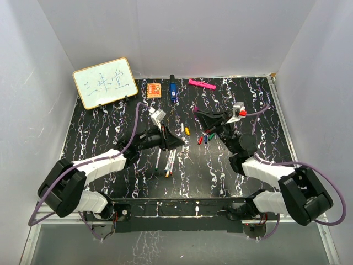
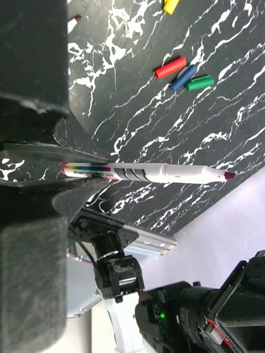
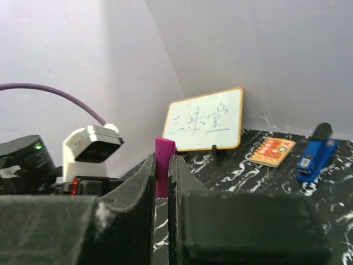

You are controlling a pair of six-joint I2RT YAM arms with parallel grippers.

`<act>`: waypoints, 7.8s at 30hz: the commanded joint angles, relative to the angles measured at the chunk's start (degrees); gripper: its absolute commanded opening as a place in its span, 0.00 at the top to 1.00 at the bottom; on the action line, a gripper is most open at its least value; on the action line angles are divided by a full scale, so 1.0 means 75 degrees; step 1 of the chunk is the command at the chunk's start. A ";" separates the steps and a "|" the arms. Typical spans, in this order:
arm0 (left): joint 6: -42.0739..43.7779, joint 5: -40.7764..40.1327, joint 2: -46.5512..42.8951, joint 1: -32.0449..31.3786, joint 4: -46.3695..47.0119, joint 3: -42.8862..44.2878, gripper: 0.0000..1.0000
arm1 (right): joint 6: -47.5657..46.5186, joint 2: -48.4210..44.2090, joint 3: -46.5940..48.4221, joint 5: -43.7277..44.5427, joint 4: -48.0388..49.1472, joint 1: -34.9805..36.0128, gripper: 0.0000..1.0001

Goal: Insert the pens into the pen caps

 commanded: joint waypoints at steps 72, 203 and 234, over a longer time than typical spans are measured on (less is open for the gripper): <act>0.0656 -0.0256 -0.0400 -0.0775 0.0625 0.0315 1.00 | 0.0708 -0.0208 0.0153 -0.1201 0.0015 0.0175 1.00; 0.0712 -0.2020 -0.0612 0.0189 -0.0628 0.0403 1.00 | -0.1364 0.0616 0.2465 0.1860 -0.2860 0.1357 0.18; 0.1717 -0.3674 0.4231 0.2093 -0.6290 0.4766 1.00 | -0.1611 -0.0104 0.1944 0.6041 -0.3103 0.1200 0.02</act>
